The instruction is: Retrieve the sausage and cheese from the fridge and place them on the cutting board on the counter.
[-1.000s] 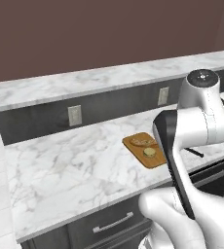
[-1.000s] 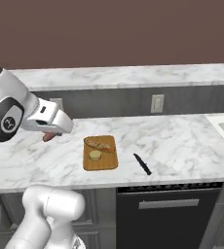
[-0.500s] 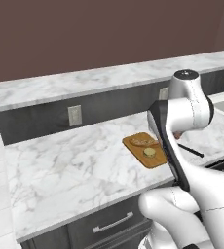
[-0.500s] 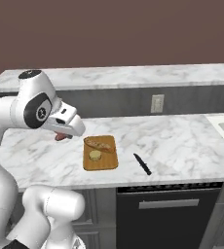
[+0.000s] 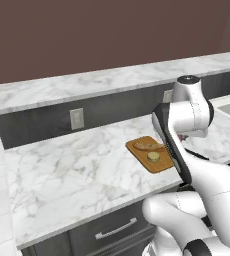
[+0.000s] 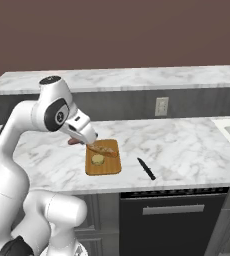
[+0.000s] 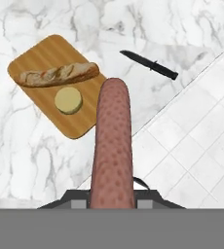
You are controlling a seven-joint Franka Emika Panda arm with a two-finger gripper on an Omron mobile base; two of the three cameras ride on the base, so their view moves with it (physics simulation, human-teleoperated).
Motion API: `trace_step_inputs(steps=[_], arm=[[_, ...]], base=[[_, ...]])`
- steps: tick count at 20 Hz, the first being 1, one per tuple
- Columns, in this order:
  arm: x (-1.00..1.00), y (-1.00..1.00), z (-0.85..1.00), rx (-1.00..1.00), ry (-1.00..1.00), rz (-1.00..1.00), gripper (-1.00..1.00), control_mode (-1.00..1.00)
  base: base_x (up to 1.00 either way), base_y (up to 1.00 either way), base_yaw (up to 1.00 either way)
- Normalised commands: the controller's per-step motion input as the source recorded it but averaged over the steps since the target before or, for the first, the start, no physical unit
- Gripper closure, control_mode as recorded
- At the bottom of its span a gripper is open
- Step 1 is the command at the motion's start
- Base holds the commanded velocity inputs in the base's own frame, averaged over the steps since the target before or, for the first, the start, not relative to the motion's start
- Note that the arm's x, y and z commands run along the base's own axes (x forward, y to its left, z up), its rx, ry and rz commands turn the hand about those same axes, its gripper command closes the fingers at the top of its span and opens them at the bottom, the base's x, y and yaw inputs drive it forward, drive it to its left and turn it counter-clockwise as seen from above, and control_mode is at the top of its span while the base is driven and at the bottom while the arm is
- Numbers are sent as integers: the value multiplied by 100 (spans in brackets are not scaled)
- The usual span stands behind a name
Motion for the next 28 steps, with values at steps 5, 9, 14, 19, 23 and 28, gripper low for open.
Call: trace_step_inputs(steps=[5,9,14,19,23,28], arm=[[30,-33,-33,8,0,-17,100,-100],[43,-33,-52,13,0,-6,100,-100],[53,-12,-44,10,0,-2,100,-100],[44,0,-36,0,4,0,100,-100],[32,0,-30,0,4,-4,100,-100],[31,0,-31,0,4,-9,100,-100]], base=[[0,0,0],[0,0,0],[0,0,0],[0,0,0],[0,0,0],[0,0,0]])
